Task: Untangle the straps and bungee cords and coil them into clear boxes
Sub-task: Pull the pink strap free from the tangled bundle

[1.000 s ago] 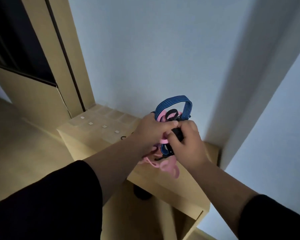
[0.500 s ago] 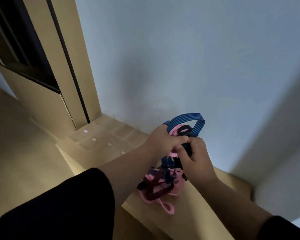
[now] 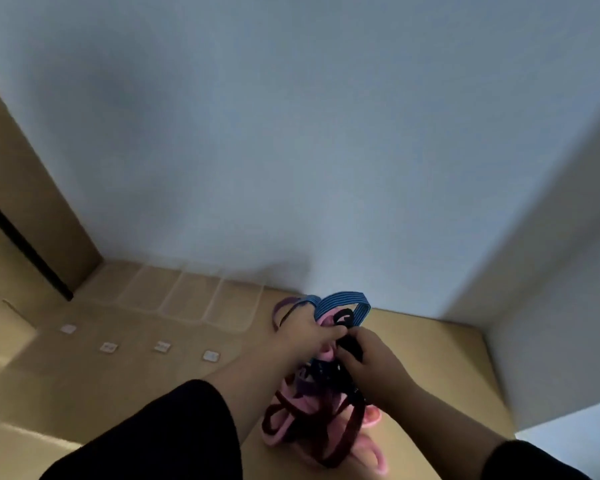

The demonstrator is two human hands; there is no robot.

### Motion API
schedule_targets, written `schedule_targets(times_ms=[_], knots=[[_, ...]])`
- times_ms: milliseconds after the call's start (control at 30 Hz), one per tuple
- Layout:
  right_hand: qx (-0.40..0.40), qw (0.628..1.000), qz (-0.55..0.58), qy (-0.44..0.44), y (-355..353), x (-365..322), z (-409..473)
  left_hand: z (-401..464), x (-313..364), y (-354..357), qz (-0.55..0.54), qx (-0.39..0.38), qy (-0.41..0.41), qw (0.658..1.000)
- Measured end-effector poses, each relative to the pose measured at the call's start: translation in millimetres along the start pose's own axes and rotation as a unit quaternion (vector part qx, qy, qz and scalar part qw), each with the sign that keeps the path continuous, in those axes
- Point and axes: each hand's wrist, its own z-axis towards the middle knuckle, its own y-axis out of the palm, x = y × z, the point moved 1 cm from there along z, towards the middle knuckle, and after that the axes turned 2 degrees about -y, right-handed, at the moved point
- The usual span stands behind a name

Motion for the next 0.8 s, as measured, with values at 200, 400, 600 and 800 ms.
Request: schedule_targets(times_ms=[200, 400, 600, 800], knots=[[-0.003, 0.992, -0.011, 0.128, 28, 9, 4, 33, -35, -18, 0.112, -0.114, -0.003, 0.987], [0.019, 0.98, -0.036, 0.195, 32, 27, 4, 52, -64, -27, 0.231, -0.08, -0.052, 0.968], [0.05, 0.984, -0.041, 0.164, 33, 47, 4, 58, -83, -18, 0.118, -0.046, -0.129, 0.983], [0.054, 0.99, -0.037, 0.127, 19, 72, 4, 45, -83, -23, 0.166, -0.009, -0.122, 0.979]])
